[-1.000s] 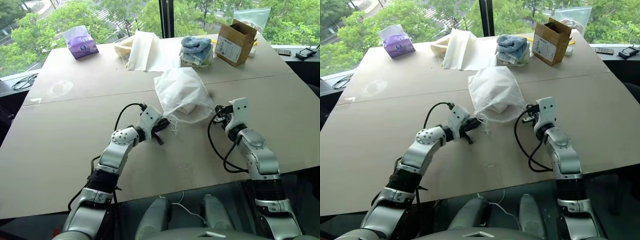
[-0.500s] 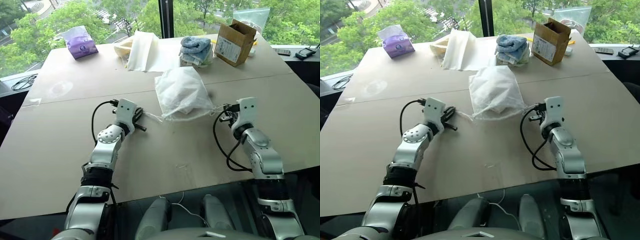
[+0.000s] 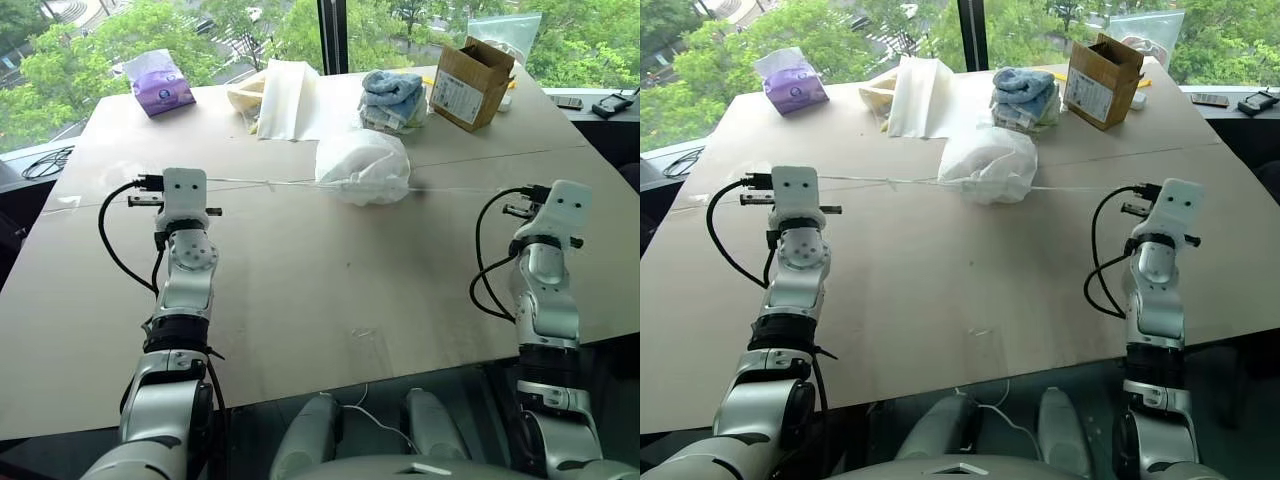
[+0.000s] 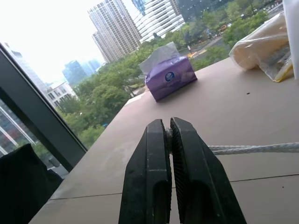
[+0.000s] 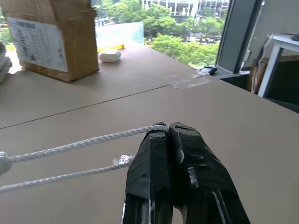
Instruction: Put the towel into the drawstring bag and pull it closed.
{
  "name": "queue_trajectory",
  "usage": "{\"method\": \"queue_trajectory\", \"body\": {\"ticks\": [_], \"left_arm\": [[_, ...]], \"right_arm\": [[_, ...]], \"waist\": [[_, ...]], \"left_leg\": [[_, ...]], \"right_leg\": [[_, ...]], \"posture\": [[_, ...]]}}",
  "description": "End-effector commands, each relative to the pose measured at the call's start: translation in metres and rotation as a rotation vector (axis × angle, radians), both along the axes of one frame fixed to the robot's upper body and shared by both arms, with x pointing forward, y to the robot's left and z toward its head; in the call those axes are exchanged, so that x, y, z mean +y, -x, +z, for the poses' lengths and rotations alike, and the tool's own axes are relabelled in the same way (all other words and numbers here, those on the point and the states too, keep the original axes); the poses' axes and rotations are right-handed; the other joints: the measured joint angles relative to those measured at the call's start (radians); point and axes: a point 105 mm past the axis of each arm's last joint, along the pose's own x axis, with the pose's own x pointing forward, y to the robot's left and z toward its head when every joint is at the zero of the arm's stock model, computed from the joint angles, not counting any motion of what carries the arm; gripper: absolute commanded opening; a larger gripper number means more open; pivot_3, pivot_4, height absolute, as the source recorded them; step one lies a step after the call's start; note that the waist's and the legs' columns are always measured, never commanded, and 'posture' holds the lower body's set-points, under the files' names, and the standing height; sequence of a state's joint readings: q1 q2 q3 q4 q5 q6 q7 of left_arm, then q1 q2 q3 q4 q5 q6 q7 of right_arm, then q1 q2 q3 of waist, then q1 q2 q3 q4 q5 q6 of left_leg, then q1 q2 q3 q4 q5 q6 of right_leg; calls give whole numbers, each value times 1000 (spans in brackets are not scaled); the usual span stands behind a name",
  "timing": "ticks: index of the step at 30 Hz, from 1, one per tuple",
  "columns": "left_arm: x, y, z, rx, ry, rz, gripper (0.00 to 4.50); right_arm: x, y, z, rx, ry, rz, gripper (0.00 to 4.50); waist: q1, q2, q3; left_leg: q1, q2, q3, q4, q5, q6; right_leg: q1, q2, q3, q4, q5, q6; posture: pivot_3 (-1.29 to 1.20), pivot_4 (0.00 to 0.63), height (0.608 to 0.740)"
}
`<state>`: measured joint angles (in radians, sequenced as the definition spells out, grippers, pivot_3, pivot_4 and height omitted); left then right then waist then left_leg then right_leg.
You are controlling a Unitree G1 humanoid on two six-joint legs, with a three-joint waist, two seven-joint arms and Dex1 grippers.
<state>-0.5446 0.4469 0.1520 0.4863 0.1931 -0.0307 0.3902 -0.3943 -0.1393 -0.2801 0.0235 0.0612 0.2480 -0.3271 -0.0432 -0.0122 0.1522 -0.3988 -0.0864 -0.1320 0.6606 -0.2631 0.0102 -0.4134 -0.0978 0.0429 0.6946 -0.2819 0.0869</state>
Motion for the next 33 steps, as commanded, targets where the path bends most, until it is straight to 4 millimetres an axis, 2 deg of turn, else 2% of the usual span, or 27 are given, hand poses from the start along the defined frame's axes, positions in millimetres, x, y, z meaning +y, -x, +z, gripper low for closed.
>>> {"method": "queue_trajectory", "body": {"ticks": [1,4,13,15,17,19,21,23,25,26,28,31,32,33], "left_arm": [[75,42,18,-71,-8,401,9],[87,54,17,-63,-21,527,9],[97,68,18,-55,-49,696,9],[99,70,16,-49,-33,714,9],[96,63,12,-43,0,647,9],[73,33,-1,12,78,386,9],[32,6,-9,60,96,72,9],[-5,-8,-16,106,96,-176,9],[-43,-12,-24,146,163,-445,9],[-59,-11,-26,166,180,-563,0],[-86,-4,-31,209,223,-766,0],[-116,13,-34,271,270,-1013,1094],[-126,21,-36,314,287,-1091,1383],[-134,30,-42,376,284,-1155,1904]], "right_arm": [[-72,39,-5,-26,-105,-361,0],[-79,46,-11,-25,-145,-419,0],[-88,58,-18,-34,-219,-515,0],[-86,55,-20,-31,-242,-492,0],[-75,43,-24,-13,-288,-396,0],[-42,14,-30,7,-378,-122,0],[-2,-4,-21,20,-313,173,0],[30,-7,-18,46,-243,405,0],[59,-1,-16,78,-189,627,0],[69,5,-15,85,-141,717,490],[80,16,-19,130,-87,842,915],[101,44,-24,203,-70,1102,2356],[107,58,-28,251,-72,1196,2679],[111,71,-31,298,-78,1277,3222]], "waist": [[0,0,0],[-1,0,0],[-1,0,0],[-1,0,0],[-1,0,0],[-1,0,0],[-1,0,0],[2,0,0],[1,0,0],[0,0,0],[-3,0,0],[-3,0,0],[-3,0,0],[-2,0,0]], "left_leg": [[0,0,0,0,0,0],[0,0,0,0,0,0],[0,0,0,0,0,0],[0,0,0,0,0,0],[0,0,0,0,0,0],[0,0,0,0,0,0],[0,0,1,0,0,0],[0,0,1,0,0,0],[0,0,0,-1,0,0],[0,0,1,-1,0,0],[0,0,0,-1,0,0],[-1,1,1,-1,0,0],[0,1,0,-1,0,0],[-1,1,0,-1,0,0]], "right_leg": [[0,0,0,0,0,0],[0,0,0,0,0,0],[0,0,0,0,0,0],[0,0,0,0,0,0],[0,0,0,0,0,0],[0,0,0,0,0,0],[0,0,0,0,0,0],[0,0,0,-1,0,0],[0,0,-1,-1,0,0],[0,0,-1,-2,0,0],[0,0,-1,-1,0,0],[0,0,0,-2,0,0],[1,0,0,-2,0,0],[0,0,0,-2,0,0]], "posture": [[0,150,740],[0,150,740],[0,150,740],[0,150,740],[0,150,740],[0,150,740],[0,150,740],[0,150,740],[0,150,740],[0,150,740],[0,150,740],[0,150,740],[0,150,740],[0,150,740]]}}
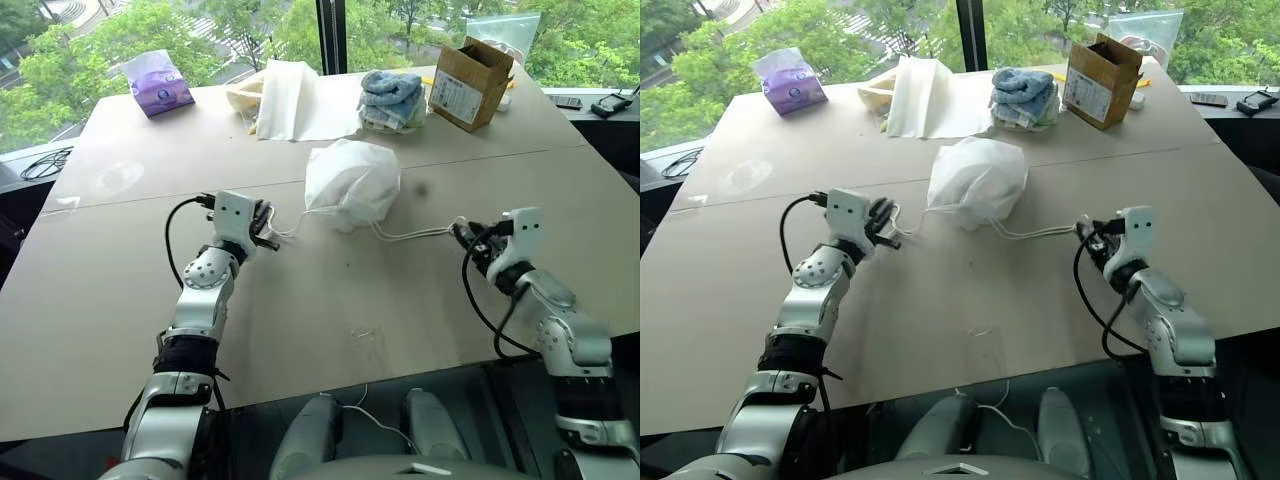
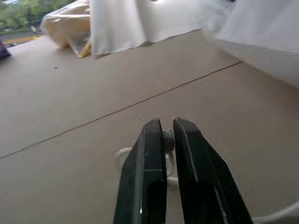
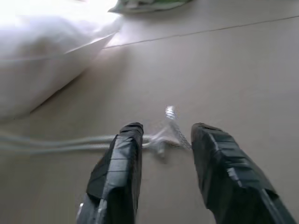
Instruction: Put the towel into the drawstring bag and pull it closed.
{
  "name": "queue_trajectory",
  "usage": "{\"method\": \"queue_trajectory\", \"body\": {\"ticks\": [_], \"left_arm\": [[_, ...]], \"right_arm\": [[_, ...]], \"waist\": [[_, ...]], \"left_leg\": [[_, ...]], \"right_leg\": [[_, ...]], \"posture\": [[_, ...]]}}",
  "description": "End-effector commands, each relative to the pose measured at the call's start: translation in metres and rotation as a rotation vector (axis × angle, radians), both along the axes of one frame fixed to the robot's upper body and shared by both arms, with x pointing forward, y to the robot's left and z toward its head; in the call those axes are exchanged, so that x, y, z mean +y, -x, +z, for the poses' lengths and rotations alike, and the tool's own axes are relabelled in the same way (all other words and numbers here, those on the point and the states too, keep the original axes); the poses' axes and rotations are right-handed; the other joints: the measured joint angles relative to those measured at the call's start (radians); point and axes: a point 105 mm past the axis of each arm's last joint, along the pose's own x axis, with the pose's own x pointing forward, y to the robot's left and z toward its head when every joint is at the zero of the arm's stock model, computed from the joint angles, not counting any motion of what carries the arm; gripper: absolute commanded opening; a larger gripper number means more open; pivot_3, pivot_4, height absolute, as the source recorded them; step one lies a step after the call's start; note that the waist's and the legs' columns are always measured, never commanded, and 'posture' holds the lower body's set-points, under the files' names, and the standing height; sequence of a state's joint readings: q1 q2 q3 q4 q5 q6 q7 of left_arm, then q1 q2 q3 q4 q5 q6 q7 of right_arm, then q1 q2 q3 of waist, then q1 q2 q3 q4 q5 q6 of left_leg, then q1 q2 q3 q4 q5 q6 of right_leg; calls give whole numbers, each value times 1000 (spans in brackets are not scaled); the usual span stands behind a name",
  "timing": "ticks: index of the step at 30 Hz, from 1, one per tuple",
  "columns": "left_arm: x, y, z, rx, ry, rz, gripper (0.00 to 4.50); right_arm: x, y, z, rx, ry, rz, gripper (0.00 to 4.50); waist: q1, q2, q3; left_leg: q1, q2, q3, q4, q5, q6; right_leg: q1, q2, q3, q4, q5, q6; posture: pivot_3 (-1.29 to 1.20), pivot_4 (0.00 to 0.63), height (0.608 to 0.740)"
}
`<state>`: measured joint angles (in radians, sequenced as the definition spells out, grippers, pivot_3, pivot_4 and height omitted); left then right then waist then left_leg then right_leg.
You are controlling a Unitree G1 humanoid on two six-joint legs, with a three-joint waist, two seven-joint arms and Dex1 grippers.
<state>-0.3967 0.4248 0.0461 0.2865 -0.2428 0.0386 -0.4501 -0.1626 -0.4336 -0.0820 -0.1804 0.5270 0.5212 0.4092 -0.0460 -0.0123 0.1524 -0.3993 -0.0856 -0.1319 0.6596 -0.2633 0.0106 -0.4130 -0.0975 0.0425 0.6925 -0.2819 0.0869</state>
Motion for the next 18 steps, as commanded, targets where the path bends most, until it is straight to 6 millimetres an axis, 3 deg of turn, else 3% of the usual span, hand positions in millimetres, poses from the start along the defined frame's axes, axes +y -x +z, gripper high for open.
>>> {"method": "queue_trajectory", "body": {"ticks": [1,2,3,5,10,18], "left_arm": [[-26,31,3,78,-26,-273,2390],[-29,38,-2,111,-50,-312,2927],[-29,51,-7,140,-85,-368,3382],[-24,66,-12,181,-118,-422,4128],[-1,77,-24,217,-200,-364,4128],[2,96,-27,227,-203,-401,4128]], "right_arm": [[23,43,7,67,-3,319,3716],[23,49,6,88,2,351,4266],[22,60,5,117,19,400,4500],[18,74,1,151,67,465,4500],[1,77,-3,78,191,454,4500],[-15,68,-2,-50,211,416,4500]], "waist": [[0,0,0],[0,0,0],[0,0,0],[1,0,0],[15,0,0],[19,0,0]], "left_leg": [[0,0,0,0,0,0],[0,0,0,0,0,0],[2,0,0,-1,0,0],[2,1,1,0,-2,4],[3,1,-3,0,-3,5],[4,0,-2,-1,-2,4]], "right_leg": [[0,0,0,0,0,0],[0,0,0,0,0,0],[1,0,0,-1,0,0],[2,0,1,-1,0,0],[6,0,-3,-4,0,0],[7,0,-3,-7,0,0]], "posture": [[0,150,740],[0,150,740],[0,150,740],[0,150,740],[0,150,740],[0,150,740]]}}
